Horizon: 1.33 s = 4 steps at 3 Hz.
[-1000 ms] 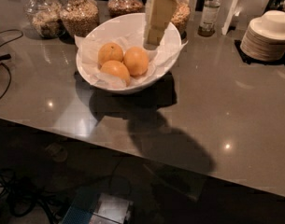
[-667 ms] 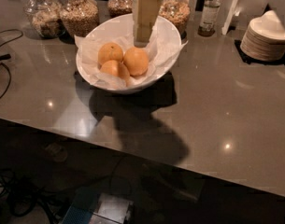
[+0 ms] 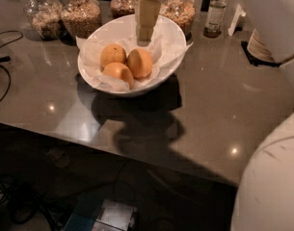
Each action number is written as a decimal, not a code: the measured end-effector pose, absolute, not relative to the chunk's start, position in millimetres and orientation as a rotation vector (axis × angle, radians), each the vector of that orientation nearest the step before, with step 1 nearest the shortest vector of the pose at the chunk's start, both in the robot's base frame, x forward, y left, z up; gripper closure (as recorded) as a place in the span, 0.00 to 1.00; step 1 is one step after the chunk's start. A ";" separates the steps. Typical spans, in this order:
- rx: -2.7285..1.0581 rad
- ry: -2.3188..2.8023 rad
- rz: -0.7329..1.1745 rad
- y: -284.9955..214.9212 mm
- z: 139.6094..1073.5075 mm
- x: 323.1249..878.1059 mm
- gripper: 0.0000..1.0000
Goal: Pick orange from white bowl
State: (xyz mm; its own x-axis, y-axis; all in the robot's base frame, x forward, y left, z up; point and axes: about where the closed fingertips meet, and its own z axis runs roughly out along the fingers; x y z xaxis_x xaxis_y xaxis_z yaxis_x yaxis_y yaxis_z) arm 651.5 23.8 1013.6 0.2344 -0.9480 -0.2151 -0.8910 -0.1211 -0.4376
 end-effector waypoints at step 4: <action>-2.155 1.766 -0.127 1.1 949.9 604.1 0.17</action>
Offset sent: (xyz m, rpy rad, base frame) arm -0.0460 -0.0209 -0.0166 -0.0215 0.0090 0.0095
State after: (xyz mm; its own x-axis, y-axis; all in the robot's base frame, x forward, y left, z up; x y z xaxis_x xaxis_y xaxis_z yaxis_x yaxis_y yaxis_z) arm 604.1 1.1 949.9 0.2188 -0.9641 -0.1501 -0.9327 -0.1615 -0.3224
